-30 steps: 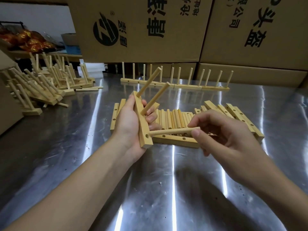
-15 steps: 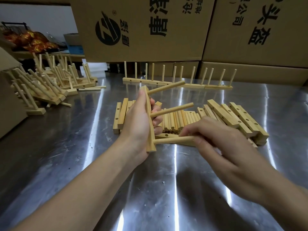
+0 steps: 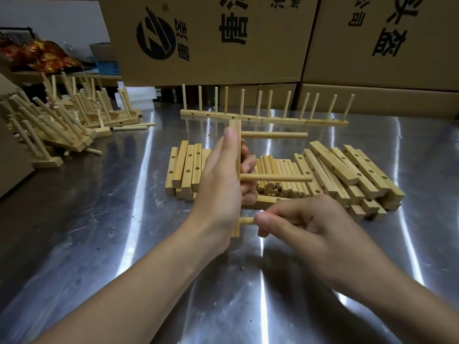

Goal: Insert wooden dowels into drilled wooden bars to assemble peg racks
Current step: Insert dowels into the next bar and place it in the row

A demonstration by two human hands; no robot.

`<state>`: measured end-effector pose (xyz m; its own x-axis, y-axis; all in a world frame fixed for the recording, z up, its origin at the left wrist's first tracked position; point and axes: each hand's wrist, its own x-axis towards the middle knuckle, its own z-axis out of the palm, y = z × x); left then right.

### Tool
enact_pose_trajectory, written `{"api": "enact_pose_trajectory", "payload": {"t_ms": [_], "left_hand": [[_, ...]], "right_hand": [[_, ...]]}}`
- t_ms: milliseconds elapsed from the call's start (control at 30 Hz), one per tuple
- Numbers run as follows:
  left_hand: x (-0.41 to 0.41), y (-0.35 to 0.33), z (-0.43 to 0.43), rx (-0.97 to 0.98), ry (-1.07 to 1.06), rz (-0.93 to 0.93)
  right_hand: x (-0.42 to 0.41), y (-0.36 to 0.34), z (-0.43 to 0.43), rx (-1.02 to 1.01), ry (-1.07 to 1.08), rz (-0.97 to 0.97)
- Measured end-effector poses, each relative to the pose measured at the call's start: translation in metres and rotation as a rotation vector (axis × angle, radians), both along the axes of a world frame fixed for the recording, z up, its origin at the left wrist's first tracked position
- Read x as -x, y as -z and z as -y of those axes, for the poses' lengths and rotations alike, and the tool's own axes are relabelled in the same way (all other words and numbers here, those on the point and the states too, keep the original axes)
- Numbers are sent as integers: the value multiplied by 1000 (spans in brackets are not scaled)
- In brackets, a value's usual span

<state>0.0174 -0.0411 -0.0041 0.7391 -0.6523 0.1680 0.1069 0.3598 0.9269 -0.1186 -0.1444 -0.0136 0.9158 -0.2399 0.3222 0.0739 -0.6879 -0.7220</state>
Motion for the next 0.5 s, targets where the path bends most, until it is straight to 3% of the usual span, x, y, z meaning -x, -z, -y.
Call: {"api": "enact_pose_trajectory", "payload": {"t_ms": [167, 400, 500], "left_hand": [[5, 0, 0, 38, 35, 91], [2, -4, -2, 62, -16, 168], [6, 0, -1, 51, -68, 253]], "right_hand": [[0, -3, 0, -598, -46, -257], [-2, 1, -6, -258, 2, -97], [-1, 0, -11, -383, 60, -146]]}}
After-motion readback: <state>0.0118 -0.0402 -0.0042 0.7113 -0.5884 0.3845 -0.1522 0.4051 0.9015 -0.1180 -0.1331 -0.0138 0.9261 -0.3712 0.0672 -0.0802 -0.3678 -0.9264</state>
